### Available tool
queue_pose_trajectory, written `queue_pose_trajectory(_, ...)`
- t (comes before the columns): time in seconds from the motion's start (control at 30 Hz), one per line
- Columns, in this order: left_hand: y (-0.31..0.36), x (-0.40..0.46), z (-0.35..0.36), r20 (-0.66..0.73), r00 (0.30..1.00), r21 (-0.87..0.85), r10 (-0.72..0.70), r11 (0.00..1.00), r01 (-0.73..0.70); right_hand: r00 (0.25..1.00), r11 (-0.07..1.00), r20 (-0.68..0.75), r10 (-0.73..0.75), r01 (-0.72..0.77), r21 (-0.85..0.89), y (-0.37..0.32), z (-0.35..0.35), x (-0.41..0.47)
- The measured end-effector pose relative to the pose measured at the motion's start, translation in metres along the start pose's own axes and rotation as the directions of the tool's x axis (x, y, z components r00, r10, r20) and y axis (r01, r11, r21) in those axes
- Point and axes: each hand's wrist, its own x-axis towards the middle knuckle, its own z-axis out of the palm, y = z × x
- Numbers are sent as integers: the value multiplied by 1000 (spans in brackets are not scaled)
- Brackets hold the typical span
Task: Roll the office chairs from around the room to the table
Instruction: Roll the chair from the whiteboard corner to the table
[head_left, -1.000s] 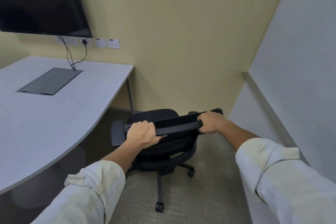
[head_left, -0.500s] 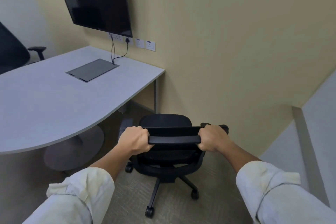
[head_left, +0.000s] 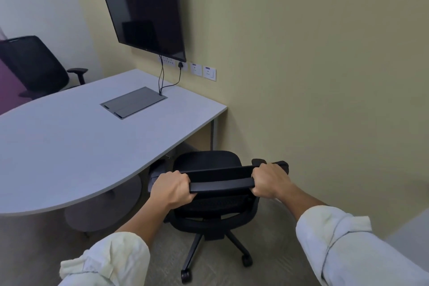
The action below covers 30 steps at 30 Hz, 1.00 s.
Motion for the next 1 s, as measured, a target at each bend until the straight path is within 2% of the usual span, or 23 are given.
queue_pose_trajectory(0.3, -15, 41, 7, 7, 988, 37, -151, 988, 151, 984, 984, -23, -179, 178, -18, 29, -2, 89)
queue_pose_trajectory(0.47, 15, 56, 3, 27, 950, 61, -312, 949, 310, 950, 950, -35, -312, 311, -11, 63, -5, 127)
queue_pose_trajectory(0.8, 31, 107, 5, 27, 895, 56, -445, 895, 443, 921, 922, -43, -386, 387, 7, 102, -8, 205)
queue_pose_trajectory(1.0, 23, 149, 8, 31, 867, 24, -498, 867, 497, 935, 935, -22, -355, 355, 15, 110, -16, 261)
